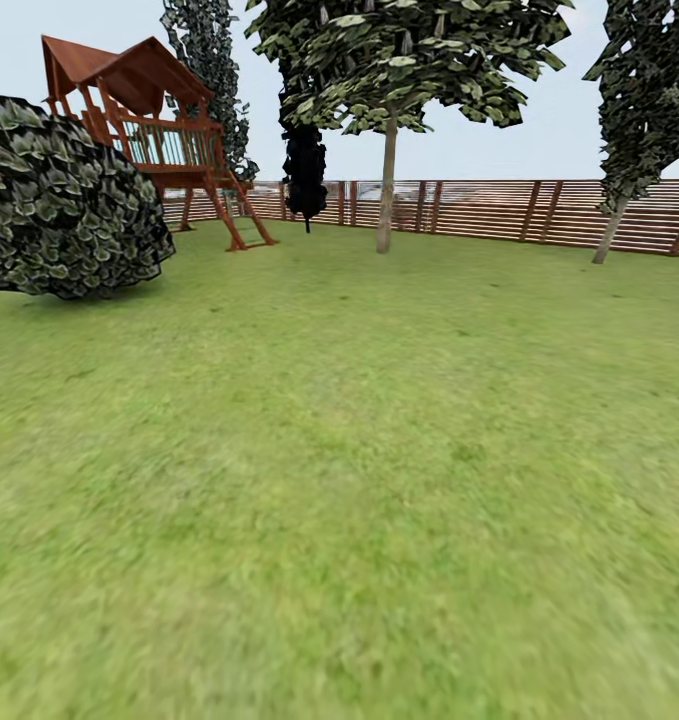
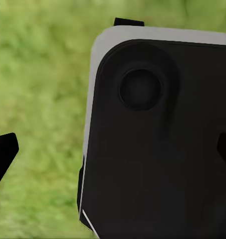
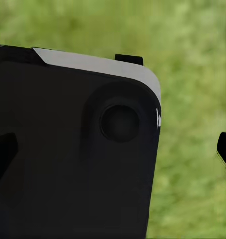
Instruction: Take the three Easter eggs out of the wicker basket on the lawn in the garden, then place them on the lawn next to a single tree (choose any tree) so that all three eggs are next to the same tree and none are left in the basket.
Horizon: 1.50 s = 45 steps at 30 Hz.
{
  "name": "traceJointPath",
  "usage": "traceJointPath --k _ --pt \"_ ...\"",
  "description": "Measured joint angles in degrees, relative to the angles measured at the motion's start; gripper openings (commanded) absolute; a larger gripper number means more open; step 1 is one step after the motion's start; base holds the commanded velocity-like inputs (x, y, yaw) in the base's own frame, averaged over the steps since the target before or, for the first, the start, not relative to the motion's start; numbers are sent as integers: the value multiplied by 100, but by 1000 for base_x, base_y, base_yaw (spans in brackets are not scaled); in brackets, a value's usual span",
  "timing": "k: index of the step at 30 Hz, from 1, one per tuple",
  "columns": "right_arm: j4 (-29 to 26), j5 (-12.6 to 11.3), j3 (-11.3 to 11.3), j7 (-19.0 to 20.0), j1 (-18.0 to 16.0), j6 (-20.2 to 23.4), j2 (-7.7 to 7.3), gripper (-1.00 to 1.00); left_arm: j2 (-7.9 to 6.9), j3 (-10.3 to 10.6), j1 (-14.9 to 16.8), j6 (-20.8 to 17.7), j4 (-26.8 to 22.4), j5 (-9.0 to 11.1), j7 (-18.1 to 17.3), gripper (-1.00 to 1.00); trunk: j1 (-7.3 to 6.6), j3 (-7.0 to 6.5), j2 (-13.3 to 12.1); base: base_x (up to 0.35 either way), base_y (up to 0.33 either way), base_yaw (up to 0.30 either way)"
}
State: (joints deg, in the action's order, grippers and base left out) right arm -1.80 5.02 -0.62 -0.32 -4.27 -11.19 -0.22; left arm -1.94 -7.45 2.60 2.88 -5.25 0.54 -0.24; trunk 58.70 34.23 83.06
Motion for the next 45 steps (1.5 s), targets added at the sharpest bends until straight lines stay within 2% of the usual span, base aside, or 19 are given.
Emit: traceJointPath --k 24,45 --pt "1 0 -8 0 -1 0 7 100 0 0 0 0 -1 0 0 100 0 0 0 324 0 11" --pt "1 0 -8 -7 -3 -1 3 100 0 0 -1 0 -1 -2 0 100 0 0 0 324 0 245"
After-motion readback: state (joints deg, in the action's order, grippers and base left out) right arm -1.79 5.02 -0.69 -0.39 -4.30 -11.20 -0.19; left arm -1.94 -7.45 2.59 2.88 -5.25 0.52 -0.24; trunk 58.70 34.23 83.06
